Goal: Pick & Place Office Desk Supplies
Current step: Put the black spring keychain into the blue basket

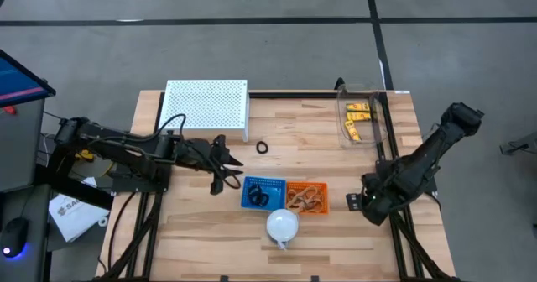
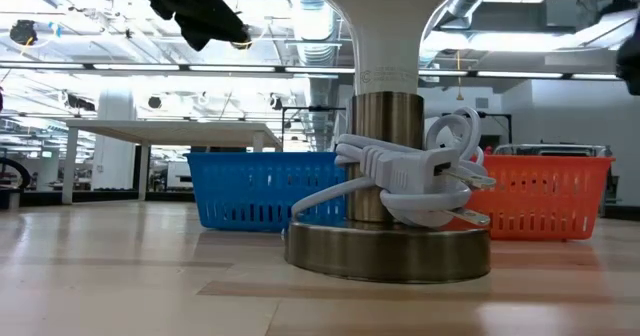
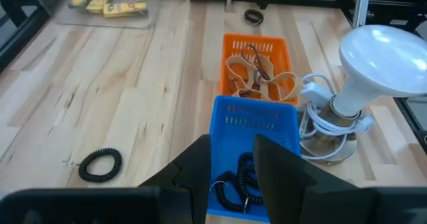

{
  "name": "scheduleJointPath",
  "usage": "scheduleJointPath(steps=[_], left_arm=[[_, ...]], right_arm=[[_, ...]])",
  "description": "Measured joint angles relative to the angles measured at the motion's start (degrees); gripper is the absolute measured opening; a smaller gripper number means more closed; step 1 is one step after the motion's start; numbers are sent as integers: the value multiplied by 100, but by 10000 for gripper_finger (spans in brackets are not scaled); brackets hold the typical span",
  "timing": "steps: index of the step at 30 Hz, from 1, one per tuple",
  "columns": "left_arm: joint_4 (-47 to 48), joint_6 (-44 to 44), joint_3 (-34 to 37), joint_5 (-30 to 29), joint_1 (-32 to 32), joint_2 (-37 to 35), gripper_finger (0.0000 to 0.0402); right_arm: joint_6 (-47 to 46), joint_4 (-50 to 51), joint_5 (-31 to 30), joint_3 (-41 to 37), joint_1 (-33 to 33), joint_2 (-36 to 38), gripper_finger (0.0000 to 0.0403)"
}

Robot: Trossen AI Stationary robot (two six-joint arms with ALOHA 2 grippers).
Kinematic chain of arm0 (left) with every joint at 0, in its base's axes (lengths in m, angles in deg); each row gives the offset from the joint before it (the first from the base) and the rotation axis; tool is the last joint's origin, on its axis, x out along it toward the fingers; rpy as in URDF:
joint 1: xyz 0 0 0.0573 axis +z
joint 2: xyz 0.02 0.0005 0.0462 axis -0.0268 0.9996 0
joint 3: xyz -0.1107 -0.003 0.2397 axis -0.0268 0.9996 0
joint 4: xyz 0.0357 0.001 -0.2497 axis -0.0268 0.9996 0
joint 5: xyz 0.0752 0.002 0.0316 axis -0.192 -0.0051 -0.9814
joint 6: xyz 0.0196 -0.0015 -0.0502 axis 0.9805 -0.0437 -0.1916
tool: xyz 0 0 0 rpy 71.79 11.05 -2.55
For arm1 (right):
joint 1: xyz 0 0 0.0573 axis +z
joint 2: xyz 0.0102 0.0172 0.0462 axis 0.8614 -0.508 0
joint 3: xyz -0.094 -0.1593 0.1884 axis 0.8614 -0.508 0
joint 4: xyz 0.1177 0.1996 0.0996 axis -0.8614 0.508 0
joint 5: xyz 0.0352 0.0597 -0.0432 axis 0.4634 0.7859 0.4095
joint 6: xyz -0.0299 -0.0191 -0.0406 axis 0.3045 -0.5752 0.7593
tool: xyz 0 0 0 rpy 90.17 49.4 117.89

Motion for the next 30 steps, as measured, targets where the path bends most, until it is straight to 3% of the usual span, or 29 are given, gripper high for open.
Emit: scheduleJointPath(steps=[23,26,30], left_arm=[[-31,56,0,-34,3,2,104],[-39,31,0,-34,3,2,104],[-38,-62,0,-33,3,2,104]], right_arm=[[689,-443,613,40,-11,-1931,111],[731,-448,613,52,-24,-1962,93],[796,-442,477,122,-24,-1877,36]])
